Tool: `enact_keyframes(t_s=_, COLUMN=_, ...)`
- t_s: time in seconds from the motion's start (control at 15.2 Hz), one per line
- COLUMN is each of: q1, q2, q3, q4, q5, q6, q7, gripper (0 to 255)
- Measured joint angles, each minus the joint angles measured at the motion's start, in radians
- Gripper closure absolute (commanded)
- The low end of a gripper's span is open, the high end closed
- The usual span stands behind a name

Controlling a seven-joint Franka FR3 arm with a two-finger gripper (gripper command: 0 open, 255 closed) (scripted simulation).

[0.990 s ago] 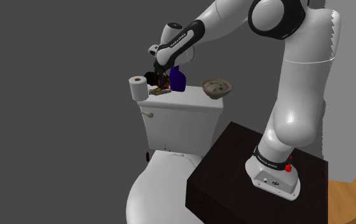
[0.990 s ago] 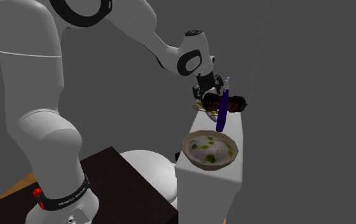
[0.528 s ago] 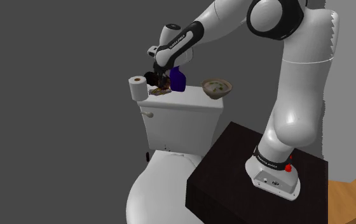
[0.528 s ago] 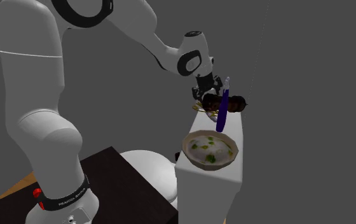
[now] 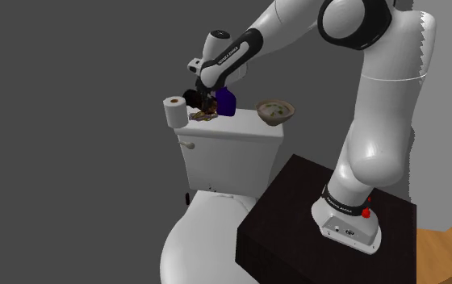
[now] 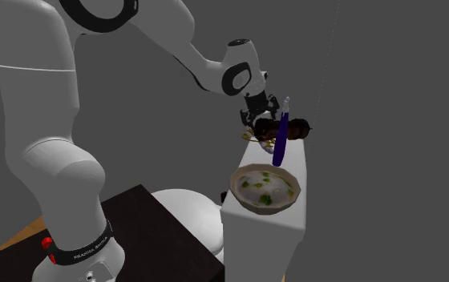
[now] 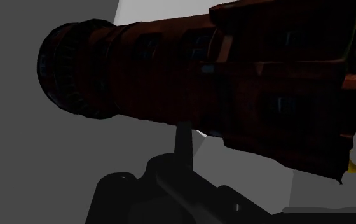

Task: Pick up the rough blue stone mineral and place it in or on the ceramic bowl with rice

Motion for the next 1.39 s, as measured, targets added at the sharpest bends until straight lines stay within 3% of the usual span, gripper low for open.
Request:
enact_keyframes(t_s=0.33, q1=-0.001, q2=-0.037, q3=-0.011, q4=0.009, q5=-0.018, q6=-0.141, q7=0.009, gripper=255)
enact_keyframes(t_s=0.86, q1=0.008, q2=-0.085, q3=-0.009, q4=0.051, q5=-0.037, q6=-0.290, q7=0.021, gripper=255)
enact_keyframes(t_s=1.39, q1=0.009, q2=-0.126, q3=-0.007, q4=0.116, q5=-0.051, q6=-0.362, q7=0.029, gripper=255)
